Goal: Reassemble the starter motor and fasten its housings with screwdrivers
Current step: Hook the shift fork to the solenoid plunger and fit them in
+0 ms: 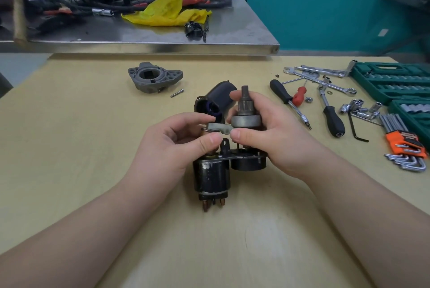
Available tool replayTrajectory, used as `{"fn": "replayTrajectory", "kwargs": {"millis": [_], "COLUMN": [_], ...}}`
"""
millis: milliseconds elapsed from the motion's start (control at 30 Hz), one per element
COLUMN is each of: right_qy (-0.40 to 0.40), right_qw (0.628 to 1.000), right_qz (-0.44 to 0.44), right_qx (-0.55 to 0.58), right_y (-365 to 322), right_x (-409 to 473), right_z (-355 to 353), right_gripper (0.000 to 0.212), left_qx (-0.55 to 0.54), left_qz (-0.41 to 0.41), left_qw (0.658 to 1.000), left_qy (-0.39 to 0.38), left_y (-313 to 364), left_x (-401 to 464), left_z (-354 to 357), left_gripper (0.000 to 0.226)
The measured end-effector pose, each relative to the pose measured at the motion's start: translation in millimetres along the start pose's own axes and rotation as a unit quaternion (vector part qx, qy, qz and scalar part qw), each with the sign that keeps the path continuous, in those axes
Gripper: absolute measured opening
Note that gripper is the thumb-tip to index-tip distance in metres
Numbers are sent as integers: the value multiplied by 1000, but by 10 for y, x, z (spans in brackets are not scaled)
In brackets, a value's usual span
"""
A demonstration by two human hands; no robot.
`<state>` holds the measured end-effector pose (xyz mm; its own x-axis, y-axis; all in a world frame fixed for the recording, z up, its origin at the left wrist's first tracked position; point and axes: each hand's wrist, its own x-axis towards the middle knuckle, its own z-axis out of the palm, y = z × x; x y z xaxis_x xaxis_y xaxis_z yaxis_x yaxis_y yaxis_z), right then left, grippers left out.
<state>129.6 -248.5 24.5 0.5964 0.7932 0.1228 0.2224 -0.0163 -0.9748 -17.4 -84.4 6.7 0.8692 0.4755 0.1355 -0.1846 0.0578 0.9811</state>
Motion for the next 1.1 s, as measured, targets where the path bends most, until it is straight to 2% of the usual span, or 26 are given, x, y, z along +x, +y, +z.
{"fn": "replayTrajectory", "kwargs": {"millis": [233, 567, 733, 900, 1000, 1100], "right_qy": [-3, -4, -10, -4, 15, 54], "right_qw": [1000, 1000, 1000, 998, 995, 990], "right_qz": [7, -21, -25, -19, -25, -39], "right_qx": [1, -2, 14, 63, 93, 125], "right_y": [16, -34, -47, -29, -21, -28], "right_x": [11, -50, -61, -49, -49, -48], "right_z": [-18, 12, 10, 37, 67, 75], "right_gripper": [64, 65, 66, 63, 62, 61], "left_qx": [-65, -37, -24, 34, 47, 80], "left_qz": [-99, -68, -57, -33, -24, 17], "left_qw": [983, 988, 985, 984, 978, 981], "left_qy": [-139, -137, -161, -173, -200, -175], "left_y": [62, 63, 88, 40, -18, -23], "left_x": [96, 134, 143, 127, 16, -49], "left_z": [-270, -284, -288, -321, -239, -134], "left_gripper": [41, 42, 52, 39, 57, 79]}}
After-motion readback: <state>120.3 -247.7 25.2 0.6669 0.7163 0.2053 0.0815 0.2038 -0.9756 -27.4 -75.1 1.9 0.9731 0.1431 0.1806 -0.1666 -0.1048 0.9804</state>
